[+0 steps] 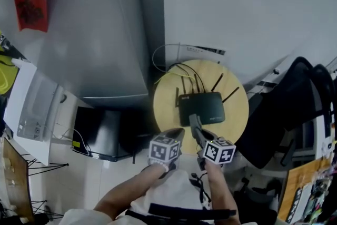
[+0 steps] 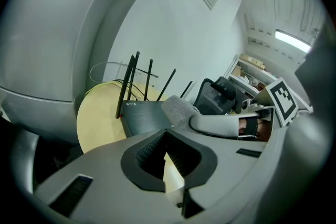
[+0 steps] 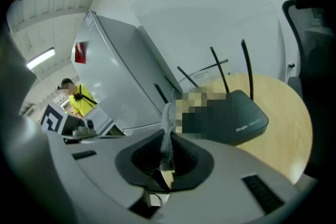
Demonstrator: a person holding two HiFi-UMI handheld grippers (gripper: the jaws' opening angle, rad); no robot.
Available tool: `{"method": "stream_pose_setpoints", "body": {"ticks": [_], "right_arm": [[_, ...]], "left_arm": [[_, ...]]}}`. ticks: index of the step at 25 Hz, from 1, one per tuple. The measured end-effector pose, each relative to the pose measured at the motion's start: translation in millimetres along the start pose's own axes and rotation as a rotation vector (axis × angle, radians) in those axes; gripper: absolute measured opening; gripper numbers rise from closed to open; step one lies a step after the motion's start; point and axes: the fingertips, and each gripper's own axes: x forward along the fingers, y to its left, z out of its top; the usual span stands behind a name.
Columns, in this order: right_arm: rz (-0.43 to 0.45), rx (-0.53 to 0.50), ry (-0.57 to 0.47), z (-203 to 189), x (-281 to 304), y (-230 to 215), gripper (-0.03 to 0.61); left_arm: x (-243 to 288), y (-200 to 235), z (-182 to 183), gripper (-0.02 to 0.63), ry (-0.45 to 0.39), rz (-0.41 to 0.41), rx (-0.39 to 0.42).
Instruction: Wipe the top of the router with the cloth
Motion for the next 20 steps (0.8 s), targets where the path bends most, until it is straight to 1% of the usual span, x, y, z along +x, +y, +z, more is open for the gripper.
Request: {"method": "stream_pose_setpoints", "body": {"ticks": [6, 10, 14, 20], "right_arm": [[-0.023, -0.020, 0.043, 20.1, 44.0, -13.5, 0.037], [-0.045, -0.043, 0.101, 31.3, 80.7, -25.4, 0.037], [-0.066, -0.061, 0.161, 37.8, 116.0, -38.3, 0.037], [-0.079, -0.050, 0.232, 40.6, 151.5, -48.4, 0.037]], "left_arm": [[15.3, 21.9, 15.6, -0.002, 0.013, -0.005, -0.008], [26.5, 34.2, 22.2, -0.002, 0.021, -0.005, -0.026], [36.7, 42.6, 25.2, -0.002, 0.032, -0.010, -0.050], [47.5, 51.3, 26.7, -0.002, 0.050, -0.010, -0.071]]}}
